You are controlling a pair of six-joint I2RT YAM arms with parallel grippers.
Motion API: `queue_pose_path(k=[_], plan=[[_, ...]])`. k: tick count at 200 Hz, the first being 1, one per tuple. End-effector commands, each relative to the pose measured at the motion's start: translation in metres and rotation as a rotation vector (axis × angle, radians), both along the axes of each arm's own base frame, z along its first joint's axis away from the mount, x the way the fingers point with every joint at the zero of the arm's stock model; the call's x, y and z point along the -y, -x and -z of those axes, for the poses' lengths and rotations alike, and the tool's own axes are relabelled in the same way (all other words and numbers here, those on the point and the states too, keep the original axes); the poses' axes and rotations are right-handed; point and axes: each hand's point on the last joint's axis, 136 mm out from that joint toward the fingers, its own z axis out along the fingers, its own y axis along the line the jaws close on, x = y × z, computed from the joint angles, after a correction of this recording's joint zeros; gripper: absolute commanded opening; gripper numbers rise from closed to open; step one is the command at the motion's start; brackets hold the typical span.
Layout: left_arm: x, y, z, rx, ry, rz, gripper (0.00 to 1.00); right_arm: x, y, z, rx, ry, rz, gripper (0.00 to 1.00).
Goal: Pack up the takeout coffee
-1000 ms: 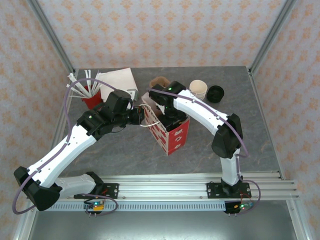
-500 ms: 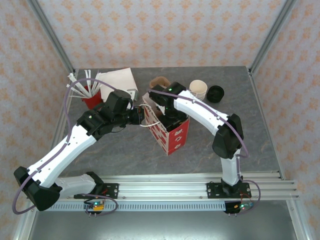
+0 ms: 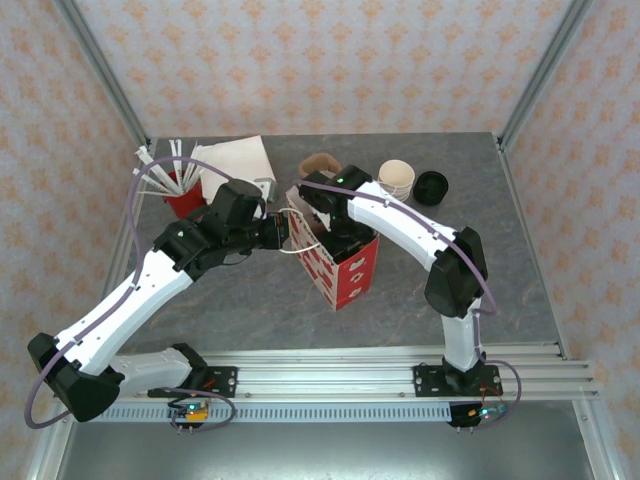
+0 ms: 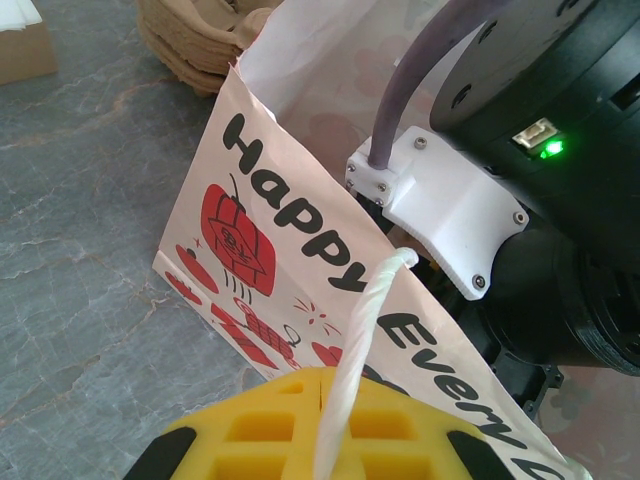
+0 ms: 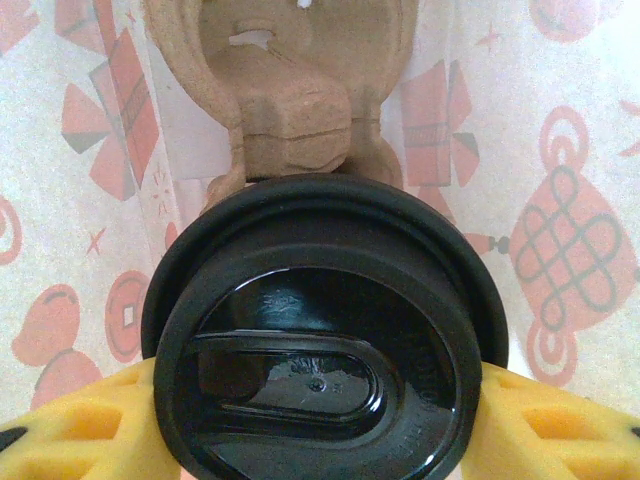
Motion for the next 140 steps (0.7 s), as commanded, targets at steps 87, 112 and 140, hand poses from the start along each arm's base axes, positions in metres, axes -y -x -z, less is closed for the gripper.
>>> queue_pose_path(k=[87, 112, 140], plan=[[-0.002, 0.009, -0.005, 0.005, -0.008, 0.021, 0.07, 0.004, 0.003, 0.035, -0.090, 0.076, -0.010, 0.61], [-0.002, 0.009, -0.005, 0.007, -0.011, 0.022, 0.07, 0.001, 0.001, 0.024, -0.074, 0.059, -0.010, 0.61], [-0.002, 0.009, -0.004, 0.005, -0.010, 0.022, 0.07, 0.002, -0.002, 0.014, -0.057, 0.060, -0.014, 0.62]])
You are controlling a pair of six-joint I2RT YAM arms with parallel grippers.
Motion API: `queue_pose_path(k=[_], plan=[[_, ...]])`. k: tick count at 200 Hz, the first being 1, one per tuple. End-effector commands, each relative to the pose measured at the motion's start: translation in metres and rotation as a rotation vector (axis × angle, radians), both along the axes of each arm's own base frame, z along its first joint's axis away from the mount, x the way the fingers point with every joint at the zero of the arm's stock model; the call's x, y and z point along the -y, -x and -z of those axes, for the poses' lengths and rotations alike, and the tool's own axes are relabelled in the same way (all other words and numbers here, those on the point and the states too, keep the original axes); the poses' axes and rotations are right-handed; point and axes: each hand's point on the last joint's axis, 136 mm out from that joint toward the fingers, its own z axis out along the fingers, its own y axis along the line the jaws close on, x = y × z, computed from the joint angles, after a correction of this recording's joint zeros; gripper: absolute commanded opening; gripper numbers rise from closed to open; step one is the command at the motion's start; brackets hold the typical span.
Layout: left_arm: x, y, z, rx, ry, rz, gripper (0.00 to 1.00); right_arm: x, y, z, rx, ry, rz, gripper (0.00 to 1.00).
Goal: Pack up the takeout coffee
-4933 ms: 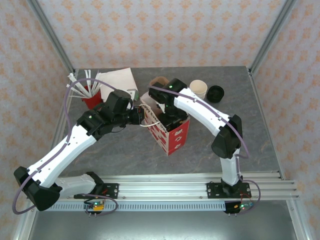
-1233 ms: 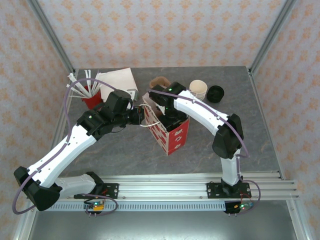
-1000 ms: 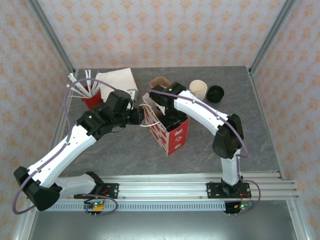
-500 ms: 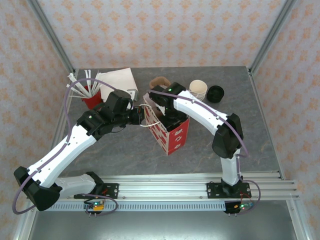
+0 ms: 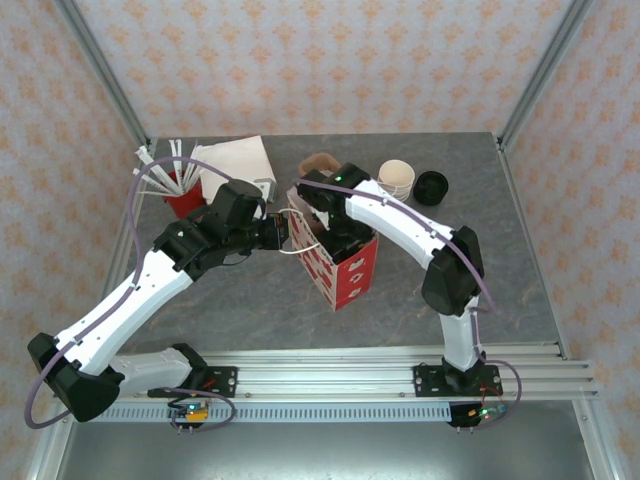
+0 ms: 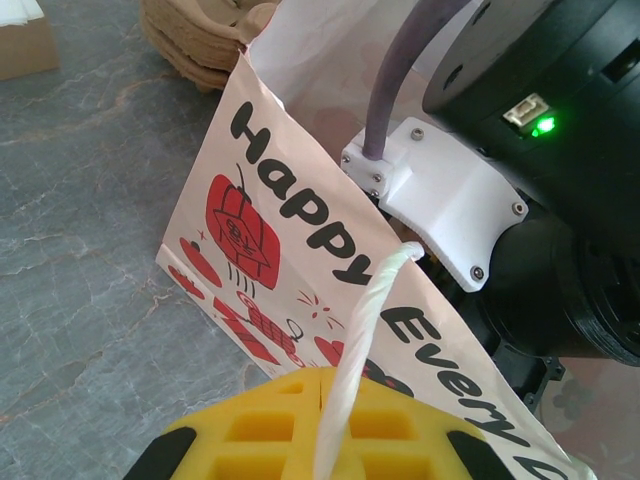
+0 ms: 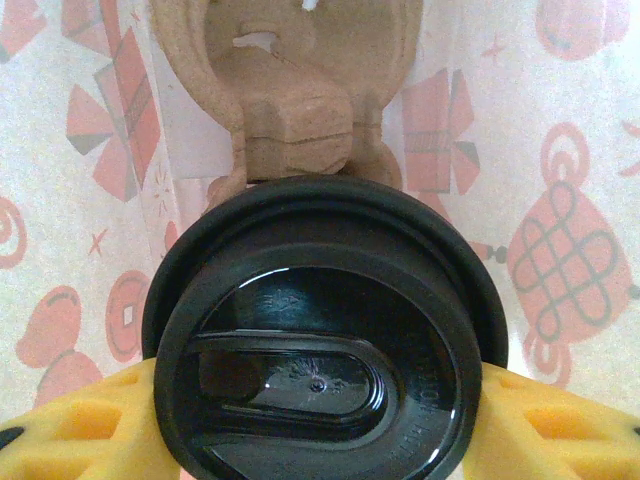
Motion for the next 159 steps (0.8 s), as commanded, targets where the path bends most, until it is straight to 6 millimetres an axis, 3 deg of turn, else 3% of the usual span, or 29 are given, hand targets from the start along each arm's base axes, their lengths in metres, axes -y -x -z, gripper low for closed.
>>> queue_pose_path(k=[1, 99, 159], plan=[[-0.001, 0.008, -0.006, 0.010, -0.005, 0.022, 0.07, 0.004, 0.000, 0.016, -0.049, 0.053, -0.004, 0.62], [-0.001, 0.008, -0.005, 0.009, -0.009, 0.021, 0.07, 0.000, -0.001, 0.000, -0.020, 0.034, -0.010, 0.79], [-0.001, 0.008, -0.004, 0.006, -0.012, 0.022, 0.07, -0.004, -0.001, -0.013, 0.004, 0.018, -0.013, 0.81]])
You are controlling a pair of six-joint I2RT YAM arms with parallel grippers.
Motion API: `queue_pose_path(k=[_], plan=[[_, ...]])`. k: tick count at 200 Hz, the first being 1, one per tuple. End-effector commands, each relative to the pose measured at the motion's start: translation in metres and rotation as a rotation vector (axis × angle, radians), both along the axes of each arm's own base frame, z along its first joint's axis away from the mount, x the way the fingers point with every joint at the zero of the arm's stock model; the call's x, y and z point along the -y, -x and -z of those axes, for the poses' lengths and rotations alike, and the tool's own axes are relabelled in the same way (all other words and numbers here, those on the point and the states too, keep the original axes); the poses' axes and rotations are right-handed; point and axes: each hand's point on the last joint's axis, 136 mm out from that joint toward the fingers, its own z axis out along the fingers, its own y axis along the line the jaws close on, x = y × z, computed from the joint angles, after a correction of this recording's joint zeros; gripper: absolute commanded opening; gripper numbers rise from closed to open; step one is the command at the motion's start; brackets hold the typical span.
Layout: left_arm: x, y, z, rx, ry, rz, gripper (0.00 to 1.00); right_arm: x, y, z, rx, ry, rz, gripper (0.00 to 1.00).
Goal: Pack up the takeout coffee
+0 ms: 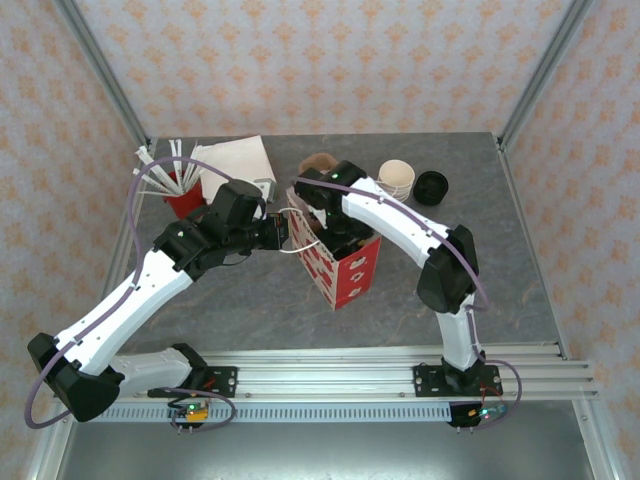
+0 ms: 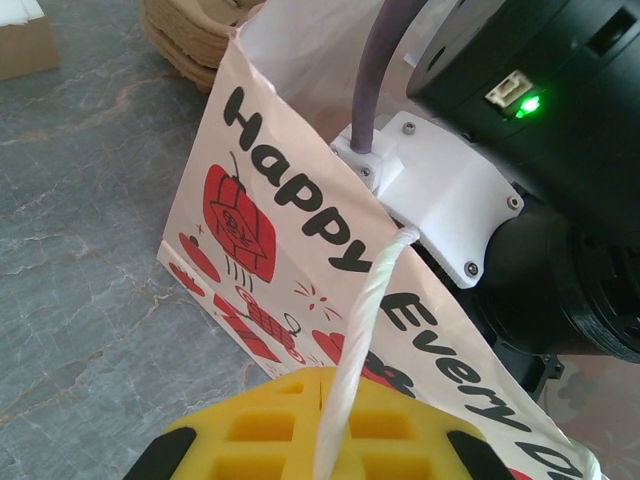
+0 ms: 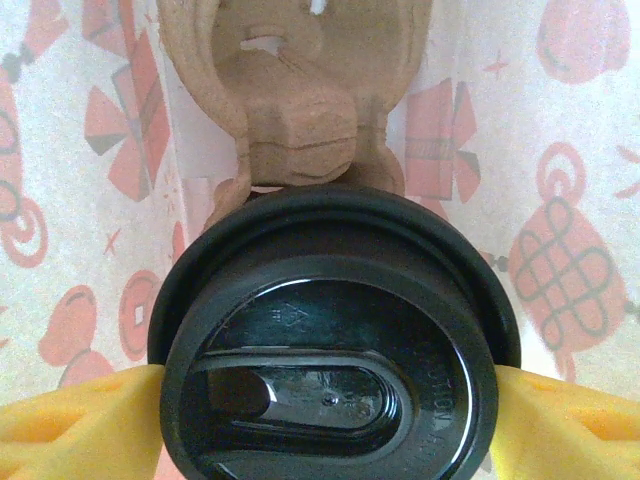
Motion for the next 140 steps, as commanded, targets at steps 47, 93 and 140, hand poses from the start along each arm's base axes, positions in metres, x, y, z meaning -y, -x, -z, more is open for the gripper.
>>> queue_pose_path(k=[47, 93, 140], plan=[[-0.002, 0.008, -0.003, 0.007, -0.012, 0.020, 0.07, -0.002, 0.001, -0.021, 0.031, -0.007, -0.005, 0.82], [-0.001, 0.008, -0.004, 0.007, -0.009, 0.020, 0.07, -0.005, 0.000, -0.039, 0.065, -0.034, -0.004, 0.82], [-0.001, 0.008, -0.003, 0.004, -0.009, 0.021, 0.07, -0.008, -0.002, -0.055, 0.097, -0.065, 0.001, 0.83]])
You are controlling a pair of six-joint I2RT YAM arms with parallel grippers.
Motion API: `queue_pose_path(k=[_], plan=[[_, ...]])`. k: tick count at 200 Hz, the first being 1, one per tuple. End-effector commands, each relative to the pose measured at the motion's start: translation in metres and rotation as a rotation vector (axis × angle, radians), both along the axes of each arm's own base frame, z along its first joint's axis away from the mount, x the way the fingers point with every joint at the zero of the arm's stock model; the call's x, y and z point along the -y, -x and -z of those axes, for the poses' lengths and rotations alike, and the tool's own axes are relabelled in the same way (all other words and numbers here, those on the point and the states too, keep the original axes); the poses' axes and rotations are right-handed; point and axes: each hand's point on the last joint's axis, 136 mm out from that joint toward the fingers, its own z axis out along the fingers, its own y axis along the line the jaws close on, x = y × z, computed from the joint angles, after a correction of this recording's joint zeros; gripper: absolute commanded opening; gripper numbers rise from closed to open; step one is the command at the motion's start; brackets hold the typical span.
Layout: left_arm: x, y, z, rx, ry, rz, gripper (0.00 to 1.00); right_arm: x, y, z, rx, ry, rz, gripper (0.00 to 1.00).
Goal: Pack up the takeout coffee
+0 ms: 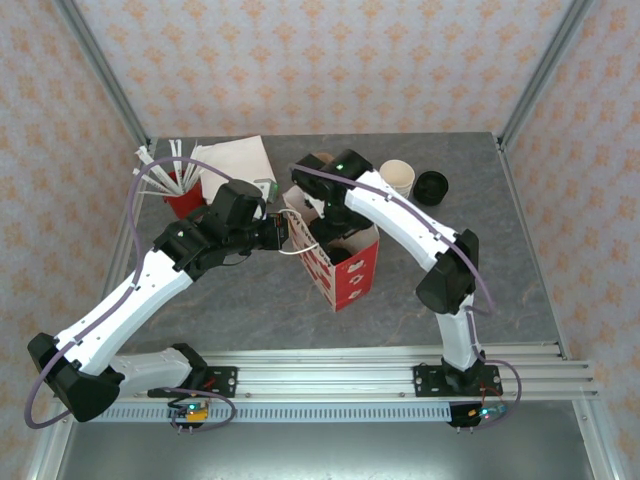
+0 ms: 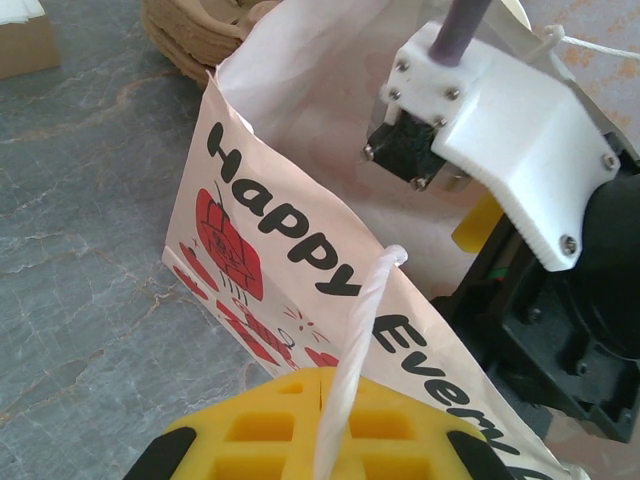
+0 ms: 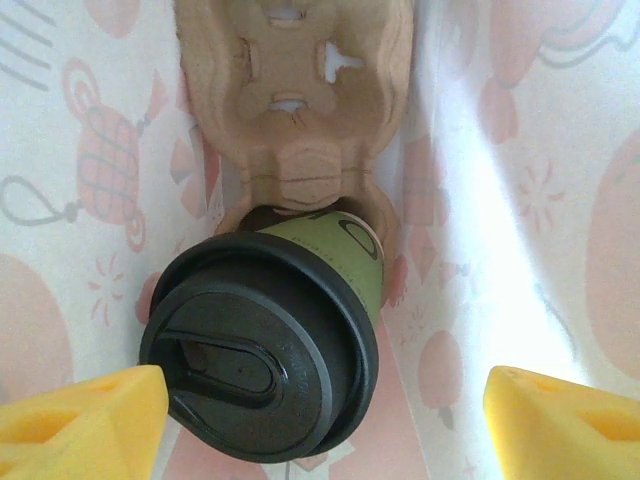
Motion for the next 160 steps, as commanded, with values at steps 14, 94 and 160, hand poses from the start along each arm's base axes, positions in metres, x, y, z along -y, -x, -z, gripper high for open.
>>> queue_pose_path(k=[14, 94, 160], plan=[[-0.001, 0.007, -0.003, 0.006, -0.007, 0.018, 0.07, 0.004, 0.003, -0.021, 0.038, -0.006, 0.010, 0.83], [-0.001, 0.008, -0.004, 0.006, -0.008, 0.019, 0.07, 0.000, -0.003, -0.054, 0.123, -0.085, 0.032, 0.84], [-0.002, 0.008, -0.004, 0.007, -0.009, 0.018, 0.07, 0.000, -0.010, -0.095, 0.240, -0.178, 0.068, 0.84]])
